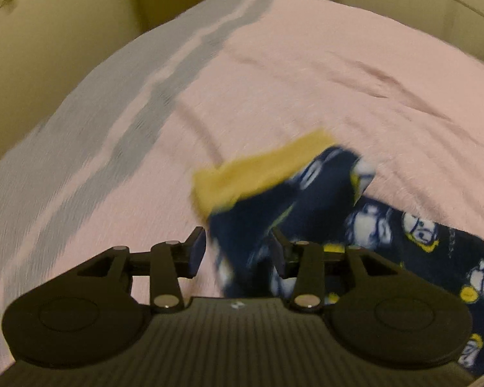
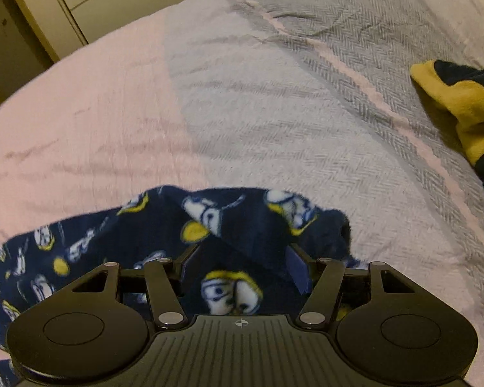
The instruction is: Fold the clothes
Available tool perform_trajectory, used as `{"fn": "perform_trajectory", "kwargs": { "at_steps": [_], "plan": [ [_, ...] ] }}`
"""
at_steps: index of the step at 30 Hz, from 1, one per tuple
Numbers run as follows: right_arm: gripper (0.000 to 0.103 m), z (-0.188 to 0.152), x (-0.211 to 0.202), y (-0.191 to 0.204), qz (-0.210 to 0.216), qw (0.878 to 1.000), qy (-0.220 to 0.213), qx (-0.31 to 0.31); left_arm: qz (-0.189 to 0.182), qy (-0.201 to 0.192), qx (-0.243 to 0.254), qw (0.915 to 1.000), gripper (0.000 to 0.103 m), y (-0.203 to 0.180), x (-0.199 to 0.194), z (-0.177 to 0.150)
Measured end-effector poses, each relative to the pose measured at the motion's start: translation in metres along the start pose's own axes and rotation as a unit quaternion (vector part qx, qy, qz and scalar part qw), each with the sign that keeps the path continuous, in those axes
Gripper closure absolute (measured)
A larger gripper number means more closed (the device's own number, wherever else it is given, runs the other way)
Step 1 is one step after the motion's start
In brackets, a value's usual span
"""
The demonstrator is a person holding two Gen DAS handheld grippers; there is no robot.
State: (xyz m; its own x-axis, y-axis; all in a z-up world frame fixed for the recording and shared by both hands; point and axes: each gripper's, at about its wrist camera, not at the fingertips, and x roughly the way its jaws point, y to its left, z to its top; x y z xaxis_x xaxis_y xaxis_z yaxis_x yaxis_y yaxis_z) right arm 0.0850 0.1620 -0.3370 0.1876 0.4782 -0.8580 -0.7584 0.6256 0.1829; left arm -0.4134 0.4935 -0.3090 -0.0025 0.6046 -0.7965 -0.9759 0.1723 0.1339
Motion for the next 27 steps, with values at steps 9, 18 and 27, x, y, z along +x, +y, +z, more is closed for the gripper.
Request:
{"fn": "perform_trajectory", "kwargs": {
  "at_steps": [9, 18, 27],
  "plan": [
    [0.042, 0.014, 0.026, 0.057, -0.02, 0.999, -0.01, 0.027, 0.011, 0.098, -0.049, 0.9939, 0.089, 0.025, 0.126, 0.036],
    [0.042, 0.002, 0.046, 0.101, -0.006, 1.0, 0.022, 0.018, 0.025, -0.053, -0.136, 0.9889, 0.082, 0.104, 0.03, -0.005],
    [0.042, 0.018, 0.079, 0.147, 0.029, 0.994, 0.032, -0.099, 0.031, 0.029, -0.129, 0.9907, 0.06, 0.144, 0.053, 0.0]
  ]
}}
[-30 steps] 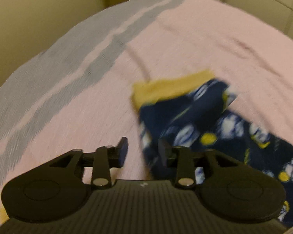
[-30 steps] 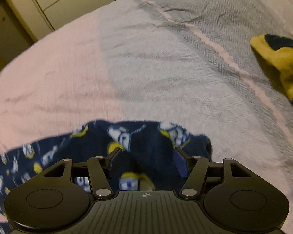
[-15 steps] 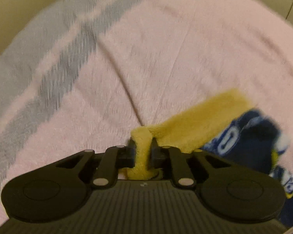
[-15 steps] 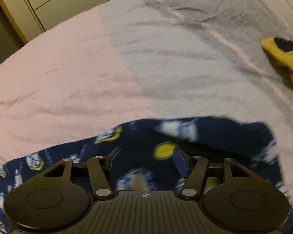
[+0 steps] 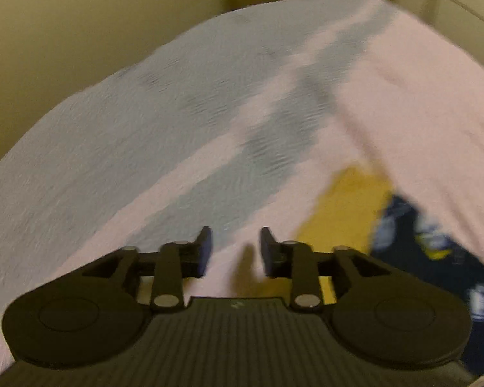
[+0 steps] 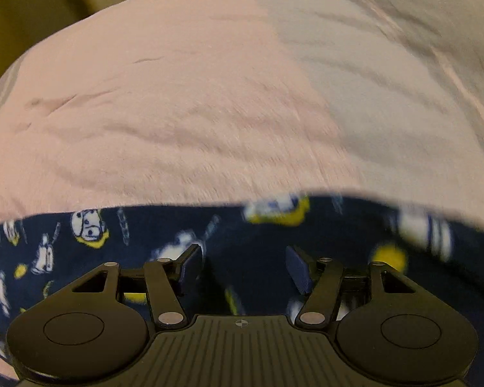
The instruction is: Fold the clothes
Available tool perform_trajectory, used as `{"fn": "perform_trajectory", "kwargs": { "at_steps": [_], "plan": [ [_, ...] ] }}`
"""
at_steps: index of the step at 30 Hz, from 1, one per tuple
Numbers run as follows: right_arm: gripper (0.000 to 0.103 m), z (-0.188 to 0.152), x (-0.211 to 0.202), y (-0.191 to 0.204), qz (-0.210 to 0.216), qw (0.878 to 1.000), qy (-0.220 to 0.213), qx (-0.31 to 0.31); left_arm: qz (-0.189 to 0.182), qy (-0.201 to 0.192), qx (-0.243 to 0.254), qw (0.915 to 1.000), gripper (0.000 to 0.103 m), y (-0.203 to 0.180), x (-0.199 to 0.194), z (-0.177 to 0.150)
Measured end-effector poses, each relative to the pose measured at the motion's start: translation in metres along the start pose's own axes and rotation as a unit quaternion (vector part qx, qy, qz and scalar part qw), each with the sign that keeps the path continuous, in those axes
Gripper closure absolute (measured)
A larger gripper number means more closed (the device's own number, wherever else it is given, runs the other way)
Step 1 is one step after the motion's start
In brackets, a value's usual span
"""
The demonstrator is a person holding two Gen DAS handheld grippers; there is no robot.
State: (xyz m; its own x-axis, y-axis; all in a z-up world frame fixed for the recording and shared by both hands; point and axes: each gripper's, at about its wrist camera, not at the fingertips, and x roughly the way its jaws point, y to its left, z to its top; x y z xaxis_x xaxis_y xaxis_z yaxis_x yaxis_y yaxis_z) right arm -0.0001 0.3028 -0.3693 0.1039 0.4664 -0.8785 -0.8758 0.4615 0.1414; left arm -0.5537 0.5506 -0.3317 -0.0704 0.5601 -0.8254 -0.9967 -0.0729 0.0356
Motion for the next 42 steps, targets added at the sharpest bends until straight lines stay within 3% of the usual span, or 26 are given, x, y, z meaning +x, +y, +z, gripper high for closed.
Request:
{"fn": "perform_trajectory", "kwargs": {
  "at_steps": [2, 6, 9, 13, 17, 21, 25, 27, 28, 30, 31, 32, 33, 37, 42],
  "plan": [
    [0.042, 0.012, 0.004, 0.006, 0.01, 0.999, -0.011, -0.045, -0.037, 0.006, 0.057, 0.9977, 0.051, -0.033, 0.009, 0.012],
    [0.039, 0.032, 0.019, 0.015, 0.043, 0.991, -0.016, -0.125, -0.05, 0.017, 0.117, 0.9917, 0.046, -0.092, 0.034, 0.029],
    [0.033, 0.039, 0.035, 0.015, 0.061, 0.984, 0.004, -0.17, -0.055, 0.052, 0.066, 0.995, 0.047, -0.097, 0.064, 0.045],
    [0.032, 0.037, 0.059, 0.008, 0.086, 0.977, 0.049, -0.19, -0.06, 0.091, -0.012, 0.9939, 0.049, -0.097, 0.085, 0.053],
    [0.033, 0.027, 0.07, 0.003, 0.09, 0.977, 0.067, -0.182, -0.052, 0.086, -0.056, 0.9934, 0.055, -0.084, 0.073, 0.058],
    [0.032, 0.026, 0.072, -0.001, 0.095, 0.979, 0.067, -0.169, -0.081, 0.094, -0.116, 0.9855, 0.051, -0.066, 0.048, 0.069],
    [0.032, 0.03, 0.075, 0.001, 0.097, 0.978, 0.073, -0.17, -0.099, 0.122, -0.125, 0.9797, 0.04, -0.074, 0.047, 0.077],
    [0.032, 0.031, 0.077, 0.003, 0.096, 0.977, 0.078, -0.175, -0.082, 0.154, -0.12, 0.9775, 0.039, -0.083, 0.068, 0.073],
    [0.033, 0.03, 0.079, 0.004, 0.094, 0.976, 0.079, -0.18, -0.069, 0.171, -0.116, 0.9759, 0.041, -0.088, 0.08, 0.07],
    [0.035, 0.027, 0.079, 0.006, 0.096, 0.973, 0.08, -0.193, -0.039, 0.187, -0.104, 0.976, 0.066, -0.094, 0.102, 0.062],
    [0.069, 0.026, 0.077, 0.007, 0.099, 0.971, 0.081, -0.201, -0.035, 0.178, -0.099, 0.9784, 0.071, -0.096, 0.104, 0.06],
    [0.093, 0.026, 0.075, 0.007, 0.102, 0.969, 0.08, -0.208, -0.044, 0.165, -0.099, 0.9802, 0.089, -0.097, 0.099, 0.059],
    [0.102, 0.027, 0.07, 0.007, 0.104, 0.97, 0.068, -0.21, -0.052, 0.151, -0.095, 0.9826, 0.094, -0.099, 0.093, 0.059],
    [0.102, 0.04, 0.044, 0.002, 0.109, 0.973, -0.002, -0.204, -0.072, 0.084, -0.061, 0.992, 0.095, -0.105, 0.06, 0.065],
    [0.102, 0.058, 0.017, 0.003, 0.1, 0.972, -0.074, -0.199, -0.099, -0.011, -0.073, 0.9923, 0.094, -0.106, 0.031, 0.084]
  ]
}}
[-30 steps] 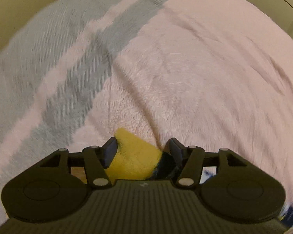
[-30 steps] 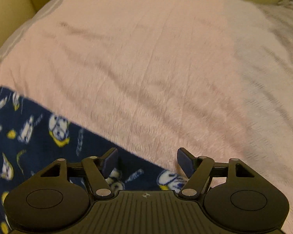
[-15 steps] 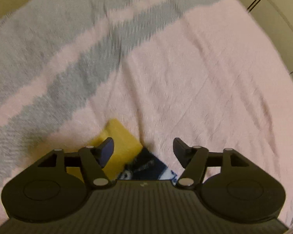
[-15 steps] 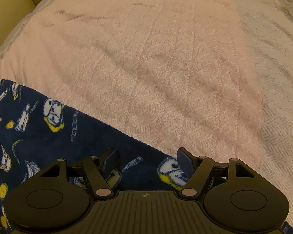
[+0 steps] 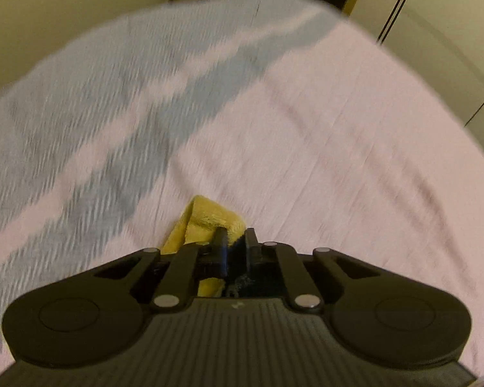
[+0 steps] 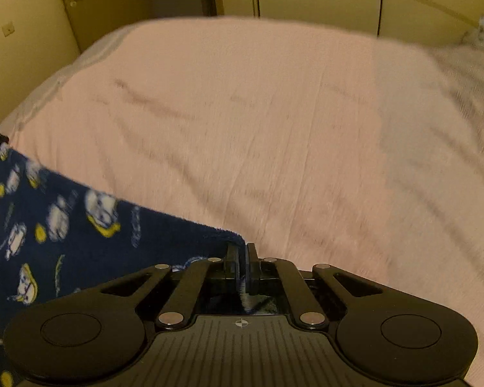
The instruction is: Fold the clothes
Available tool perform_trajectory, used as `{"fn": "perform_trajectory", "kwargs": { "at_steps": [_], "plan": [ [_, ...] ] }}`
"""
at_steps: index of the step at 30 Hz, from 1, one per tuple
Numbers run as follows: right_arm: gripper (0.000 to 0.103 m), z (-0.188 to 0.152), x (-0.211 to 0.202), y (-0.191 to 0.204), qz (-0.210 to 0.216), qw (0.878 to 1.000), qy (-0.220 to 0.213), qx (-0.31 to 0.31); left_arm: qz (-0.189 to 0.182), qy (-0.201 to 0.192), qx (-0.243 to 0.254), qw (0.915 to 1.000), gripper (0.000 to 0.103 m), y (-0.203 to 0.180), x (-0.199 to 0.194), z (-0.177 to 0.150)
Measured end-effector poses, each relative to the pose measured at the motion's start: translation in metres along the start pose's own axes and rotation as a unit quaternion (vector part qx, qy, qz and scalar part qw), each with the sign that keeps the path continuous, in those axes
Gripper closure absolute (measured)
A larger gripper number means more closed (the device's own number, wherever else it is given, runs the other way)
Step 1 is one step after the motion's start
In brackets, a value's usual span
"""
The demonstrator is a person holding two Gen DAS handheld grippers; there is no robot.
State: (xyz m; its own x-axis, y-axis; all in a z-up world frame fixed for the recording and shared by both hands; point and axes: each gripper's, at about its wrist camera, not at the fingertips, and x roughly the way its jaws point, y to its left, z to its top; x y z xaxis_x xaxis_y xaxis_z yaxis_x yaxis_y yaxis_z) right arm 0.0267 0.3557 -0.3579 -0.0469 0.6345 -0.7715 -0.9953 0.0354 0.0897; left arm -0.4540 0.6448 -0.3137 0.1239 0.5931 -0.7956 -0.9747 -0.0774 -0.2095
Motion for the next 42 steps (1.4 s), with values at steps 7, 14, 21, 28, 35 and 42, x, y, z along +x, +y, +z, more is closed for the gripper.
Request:
{"fn": "perform_trajectory", "kwargs": {
  "at_steps": [7, 14, 21, 28, 35, 42],
  "plan": [
    [0.082, 0.005, 0.046, 0.011, -0.139, 0.99, 0.003, 0.033, 0.052, 0.019, 0.06, 0.9967, 0.081, -0.043, 0.055, -0.008],
    [0.039, -0.008, -0.023, -0.011, -0.184, 0.961, -0.062, 0.195, 0.061, -0.059, 0.129, 0.988, 0.078, -0.04, 0.005, -0.025],
    [0.039, -0.105, -0.186, -0.037, -0.239, 0.912, -0.08, 0.325, -0.007, 0.019, 0.168, 0.9856, 0.079, -0.033, -0.058, -0.112],
    [0.041, -0.205, -0.264, -0.032, -0.205, 0.918, 0.0, 0.34, -0.043, 0.103, 0.19, 0.9753, 0.079, -0.07, -0.123, -0.245],
    [0.044, -0.265, -0.267, -0.054, -0.13, 0.942, 0.033, 0.308, -0.027, 0.148, 0.186, 0.9711, 0.081, -0.037, -0.152, -0.281],
    [0.077, -0.303, -0.277, -0.087, -0.01, 0.959, 0.065, 0.276, 0.005, 0.173, 0.193, 0.9659, 0.081, -0.08, -0.196, -0.36]
  ]
}}
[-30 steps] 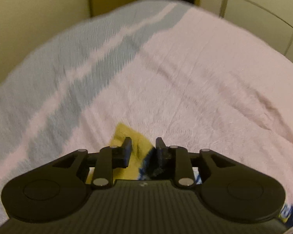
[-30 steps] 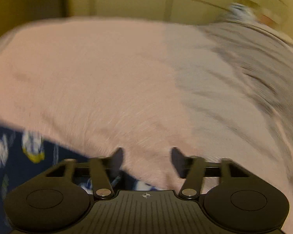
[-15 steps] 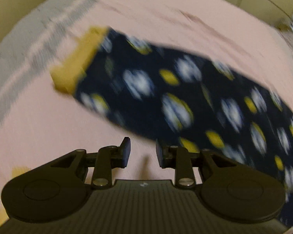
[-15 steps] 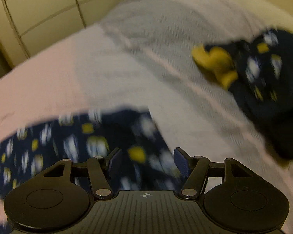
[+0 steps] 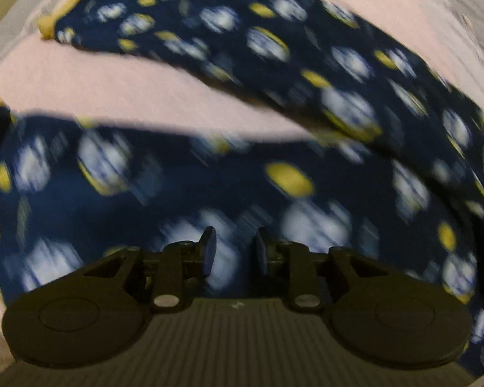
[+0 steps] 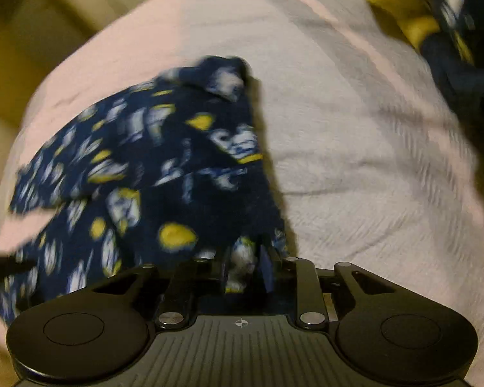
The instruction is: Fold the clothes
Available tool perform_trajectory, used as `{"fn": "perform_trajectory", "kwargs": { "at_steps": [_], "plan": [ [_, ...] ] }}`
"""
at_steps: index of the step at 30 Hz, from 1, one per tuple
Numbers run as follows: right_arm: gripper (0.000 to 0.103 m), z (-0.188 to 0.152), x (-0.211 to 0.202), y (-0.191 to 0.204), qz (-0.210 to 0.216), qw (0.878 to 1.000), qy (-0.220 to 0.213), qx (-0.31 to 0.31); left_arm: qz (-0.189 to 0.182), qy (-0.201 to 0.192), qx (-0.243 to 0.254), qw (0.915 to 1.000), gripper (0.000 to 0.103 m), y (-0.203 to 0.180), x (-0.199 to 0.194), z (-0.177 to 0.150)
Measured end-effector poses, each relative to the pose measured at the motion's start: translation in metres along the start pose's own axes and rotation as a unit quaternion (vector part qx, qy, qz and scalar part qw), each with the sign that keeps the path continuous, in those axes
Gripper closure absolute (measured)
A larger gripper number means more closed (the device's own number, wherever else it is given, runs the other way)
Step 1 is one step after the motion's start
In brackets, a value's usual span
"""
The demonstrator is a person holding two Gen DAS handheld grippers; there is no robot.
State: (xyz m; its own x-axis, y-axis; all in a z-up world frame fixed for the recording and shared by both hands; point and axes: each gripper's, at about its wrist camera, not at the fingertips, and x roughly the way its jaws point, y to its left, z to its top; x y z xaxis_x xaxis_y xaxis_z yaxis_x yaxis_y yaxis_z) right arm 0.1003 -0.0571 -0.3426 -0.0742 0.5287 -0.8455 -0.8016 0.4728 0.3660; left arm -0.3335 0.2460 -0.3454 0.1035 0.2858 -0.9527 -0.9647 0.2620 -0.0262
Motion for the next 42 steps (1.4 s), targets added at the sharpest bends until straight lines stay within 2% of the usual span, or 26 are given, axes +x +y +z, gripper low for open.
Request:
{"fn": "perform_trajectory", "kwargs": {
  "at_steps": [2, 6, 10, 14, 18, 22, 25, 31, 34, 37, 42],
  "plan": [
    [0.075, 0.004, -0.016, -0.015, 0.001, 1.0, 0.004, 0.001, -0.01, 0.008, 0.006, 0.9999, 0.081, -0.032, -0.008, -0.021],
    [0.07, 0.01, -0.041, -0.061, 0.006, 0.998, 0.012, 0.061, -0.035, 0.017, 0.032, 0.9987, 0.081, -0.08, -0.017, -0.049],
    [0.066, -0.006, -0.051, -0.066, 0.015, 0.997, 0.026, 0.065, -0.074, 0.029, 0.038, 0.9961, 0.08, -0.112, -0.008, -0.072],
    [0.061, -0.033, -0.045, -0.061, 0.039, 0.994, 0.043, 0.097, -0.073, 0.036, 0.051, 0.9954, 0.08, -0.123, -0.002, -0.087],
    [0.059, -0.035, -0.054, -0.06, 0.035, 0.994, 0.012, 0.105, -0.088, 0.038, 0.059, 0.9936, 0.08, -0.112, -0.009, -0.089],
    [0.06, -0.014, -0.051, -0.059, 0.011, 0.996, -0.022, 0.09, -0.083, 0.023, 0.044, 0.9953, 0.081, -0.101, -0.012, -0.073],
    [0.06, 0.014, -0.032, -0.06, -0.007, 0.998, -0.034, 0.061, -0.075, 0.008, 0.023, 0.9968, 0.08, -0.097, -0.013, -0.054],
    [0.06, 0.088, 0.031, -0.069, 0.054, 0.996, -0.069, 0.026, -0.043, -0.016, 0.015, 0.9988, 0.08, -0.117, -0.005, -0.032],
    [0.06, 0.111, 0.065, -0.065, 0.09, 0.994, -0.056, 0.028, -0.03, -0.012, 0.003, 0.9995, 0.08, -0.124, -0.002, -0.025],
    [0.059, 0.115, 0.074, -0.044, 0.146, 0.988, -0.054, -0.016, -0.017, -0.002, -0.004, 0.9998, 0.08, -0.127, 0.0, -0.024],
    [0.058, 0.122, 0.083, -0.026, 0.134, 0.986, -0.053, -0.08, 0.007, 0.007, -0.009, 0.9999, 0.08, -0.132, 0.002, -0.022]
  ]
}}
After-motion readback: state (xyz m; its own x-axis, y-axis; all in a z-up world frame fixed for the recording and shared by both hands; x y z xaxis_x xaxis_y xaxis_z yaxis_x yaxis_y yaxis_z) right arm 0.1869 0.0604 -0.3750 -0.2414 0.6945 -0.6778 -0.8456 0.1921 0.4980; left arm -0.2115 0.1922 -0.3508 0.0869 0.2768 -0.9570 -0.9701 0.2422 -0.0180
